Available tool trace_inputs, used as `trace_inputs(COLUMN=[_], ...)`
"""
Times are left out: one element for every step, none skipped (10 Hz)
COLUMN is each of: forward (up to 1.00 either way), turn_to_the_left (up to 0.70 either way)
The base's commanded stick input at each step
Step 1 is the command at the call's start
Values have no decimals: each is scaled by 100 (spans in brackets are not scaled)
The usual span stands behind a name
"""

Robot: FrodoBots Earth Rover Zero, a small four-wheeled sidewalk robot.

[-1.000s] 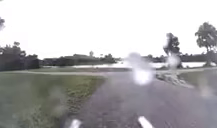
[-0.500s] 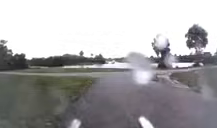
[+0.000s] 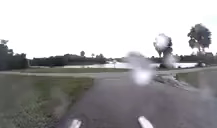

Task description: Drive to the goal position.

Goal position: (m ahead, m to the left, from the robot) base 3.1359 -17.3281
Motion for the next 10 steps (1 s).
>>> trace_inputs(forward=[70,70,70,70,70,70,70,70,70,70], turn_to_the_left=[0,0,0,-3,-14,-24,-32,-33,-22,-11])
